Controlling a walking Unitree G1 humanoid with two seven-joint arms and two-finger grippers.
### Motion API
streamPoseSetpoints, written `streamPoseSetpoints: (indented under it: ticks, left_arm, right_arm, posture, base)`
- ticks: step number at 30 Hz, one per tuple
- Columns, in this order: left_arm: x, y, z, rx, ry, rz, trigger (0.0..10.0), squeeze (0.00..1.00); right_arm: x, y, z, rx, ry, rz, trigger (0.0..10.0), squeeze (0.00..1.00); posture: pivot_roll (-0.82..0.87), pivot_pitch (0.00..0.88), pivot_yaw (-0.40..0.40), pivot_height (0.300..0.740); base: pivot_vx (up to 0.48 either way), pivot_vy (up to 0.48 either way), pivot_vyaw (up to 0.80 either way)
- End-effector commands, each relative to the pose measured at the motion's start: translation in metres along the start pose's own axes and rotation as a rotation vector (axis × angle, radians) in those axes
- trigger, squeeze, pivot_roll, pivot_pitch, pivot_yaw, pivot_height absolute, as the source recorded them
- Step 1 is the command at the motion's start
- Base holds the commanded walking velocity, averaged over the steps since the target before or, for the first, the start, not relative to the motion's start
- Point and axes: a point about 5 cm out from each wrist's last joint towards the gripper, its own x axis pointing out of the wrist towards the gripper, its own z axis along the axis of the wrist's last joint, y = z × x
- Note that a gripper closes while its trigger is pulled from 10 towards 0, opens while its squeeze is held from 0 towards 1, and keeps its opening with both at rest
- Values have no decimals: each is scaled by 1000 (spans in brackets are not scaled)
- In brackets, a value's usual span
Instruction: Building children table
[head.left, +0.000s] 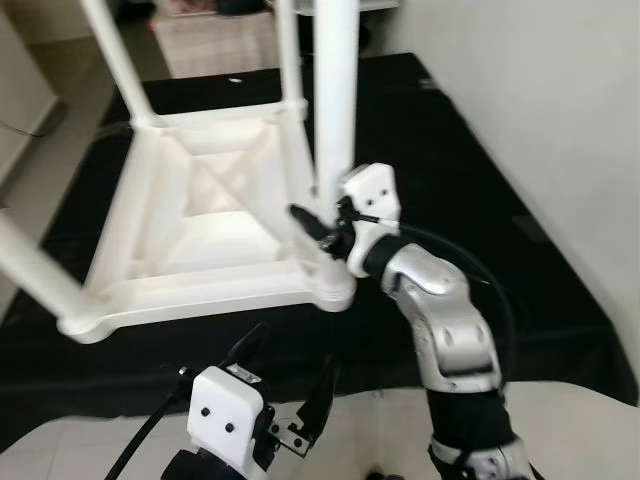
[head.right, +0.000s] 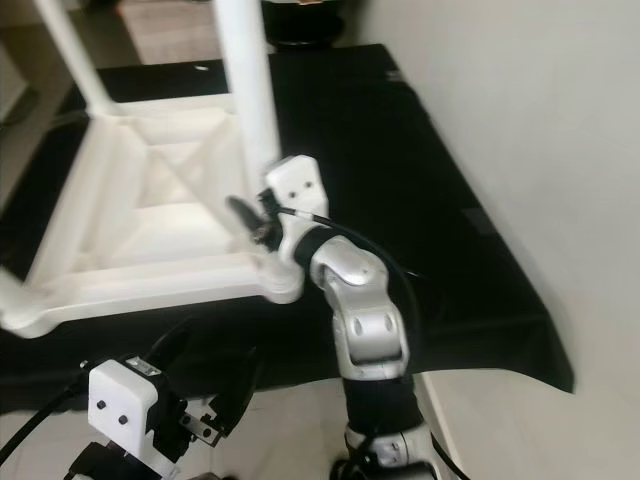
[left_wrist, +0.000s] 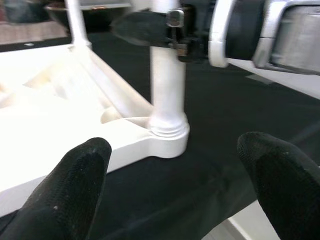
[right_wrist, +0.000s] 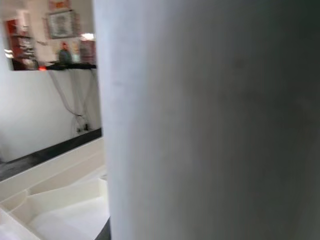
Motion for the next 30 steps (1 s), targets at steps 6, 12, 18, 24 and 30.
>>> streamPoseSetpoints:
  ticks: [6, 12, 18, 24, 30]
  left_arm:
    - [4, 2, -7, 5, 17, -6, 10000, 0]
    - [5, 4, -8, 9, 11, 8, 10000, 0]
    - [6, 2, -10, 0, 11, 3, 10000, 0]
    - [4, 0, -9, -1, 13, 6, 10000, 0]
    - [1, -2, -8, -3, 19, 5, 10000, 0]
  right_arm:
    - [17, 44, -23, 131, 111, 97, 824, 0]
    - [17, 61, -2, 197, 62, 219, 10000, 1000]
    - [20, 49, 15, 150, -61, 546, 10000, 1000]
    - [22, 33, 21, -47, -85, 800, 10000, 1000]
    - [29, 24, 26, -134, -69, 982, 10000, 0]
  posture:
    - [30, 191, 8, 740]
    - [-1, 175, -4, 740]
    - [3, 173, 0, 740]
    - [23, 182, 2, 740]
    - [37, 197, 4, 740]
  base:
    - [0, 0, 0]
    - [0, 0, 0]
    - [0, 0, 0]
    - [0, 0, 0]
    - [0, 0, 0]
